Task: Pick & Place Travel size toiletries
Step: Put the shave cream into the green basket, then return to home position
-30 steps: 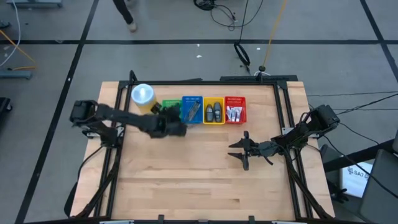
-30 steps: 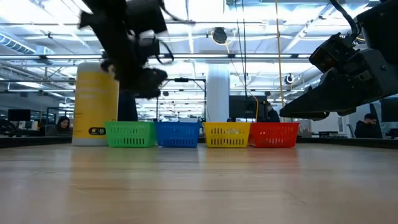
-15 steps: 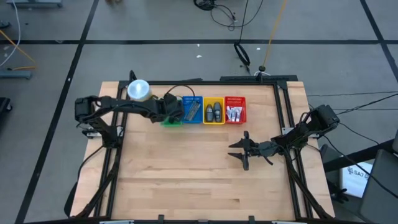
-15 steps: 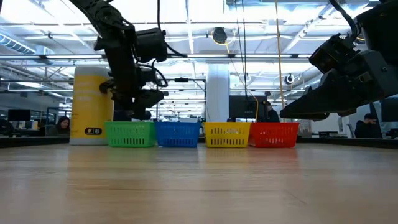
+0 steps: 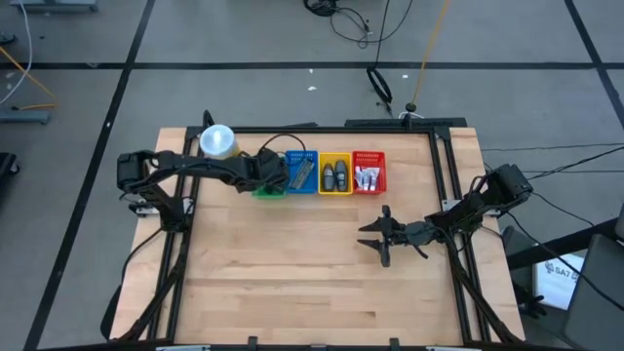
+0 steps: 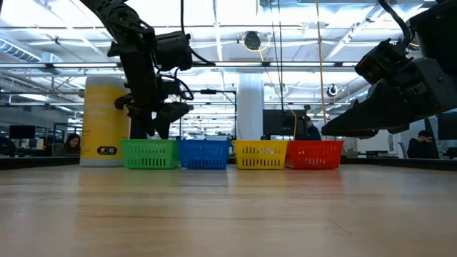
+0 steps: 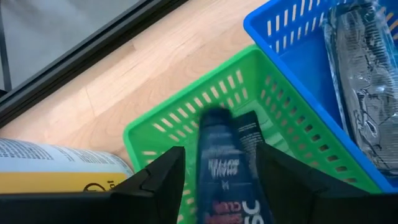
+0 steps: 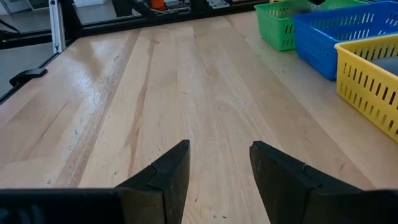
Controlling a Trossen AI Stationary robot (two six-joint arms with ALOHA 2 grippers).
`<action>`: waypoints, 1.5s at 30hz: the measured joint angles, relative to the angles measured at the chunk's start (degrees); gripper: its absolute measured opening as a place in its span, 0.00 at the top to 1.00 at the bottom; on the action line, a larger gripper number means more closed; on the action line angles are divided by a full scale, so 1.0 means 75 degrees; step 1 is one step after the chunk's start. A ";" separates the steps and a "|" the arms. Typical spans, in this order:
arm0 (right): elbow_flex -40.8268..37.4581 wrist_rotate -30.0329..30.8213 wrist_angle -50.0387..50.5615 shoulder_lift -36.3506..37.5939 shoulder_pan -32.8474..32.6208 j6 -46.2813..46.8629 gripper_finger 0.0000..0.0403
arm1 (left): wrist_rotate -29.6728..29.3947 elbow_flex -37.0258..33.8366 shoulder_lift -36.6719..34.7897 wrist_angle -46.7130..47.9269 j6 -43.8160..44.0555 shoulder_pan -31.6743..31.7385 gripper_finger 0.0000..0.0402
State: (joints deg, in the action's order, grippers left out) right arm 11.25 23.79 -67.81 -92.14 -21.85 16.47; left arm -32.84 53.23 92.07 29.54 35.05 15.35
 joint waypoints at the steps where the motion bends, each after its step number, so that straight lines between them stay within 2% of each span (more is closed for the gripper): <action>1: 0.0001 0.0000 -0.0003 0.0000 0.0000 0.0000 0.60 | 0.0000 0.0000 0.0000 0.0000 0.0000 0.0000 0.51; 9: 0.0001 -0.0003 -0.0003 0.0000 0.0000 0.0000 0.60 | -0.0002 0.0000 0.0000 -0.0037 -0.0054 0.0000 0.45; 14: 0.0002 -0.0003 -0.0003 0.0000 0.0000 0.0000 0.60 | 0.0341 0.0000 -0.0055 -0.0498 -0.0833 -0.0167 0.44; 18: 0.0001 -0.0006 0.0039 0.0000 0.0000 0.0000 0.60 | 0.0575 0.0000 -0.0339 -0.0877 -0.1317 -0.0693 0.44; 22: 0.0000 -0.0006 0.0052 0.0000 0.0000 0.0000 0.60 | 0.0065 -0.0098 -0.0780 -0.1273 -0.1572 -0.1674 0.44; 25: 0.0000 -0.0006 0.0055 0.0000 0.0000 0.0018 0.60 | -0.0374 -0.0650 -0.1223 -0.2107 -0.1910 -0.2506 0.44; 30: 0.0000 -0.0010 0.0111 0.0000 -0.0003 0.0115 0.60 | -0.0404 -0.2214 -0.2336 -0.3987 -0.2084 -0.3699 0.44; 33: 0.0000 -0.0011 0.0111 0.0000 -0.0003 0.0169 0.60 | -0.0325 -0.3188 -0.3247 -0.4681 -0.2119 -0.4140 0.44; 35: 0.0003 -0.0010 0.0085 0.0000 -0.0003 0.0172 0.60 | 0.0079 -0.3727 -0.4018 -0.5029 -0.2145 -0.4214 0.44; 40: 0.0002 -0.0007 0.0043 0.0000 -0.0003 0.0172 0.60 | 0.1710 -0.4721 -0.5922 -0.5354 -0.2755 -0.3845 0.45; 45: 0.0002 -0.0004 0.0046 0.0000 -0.0003 0.0172 0.60 | 0.2995 -0.5425 -0.7627 -0.5359 -0.3405 -0.3221 0.55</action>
State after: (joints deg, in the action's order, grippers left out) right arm 11.26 23.76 -67.46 -92.14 -21.87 17.76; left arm -10.38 12.55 34.87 -10.66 9.51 -8.80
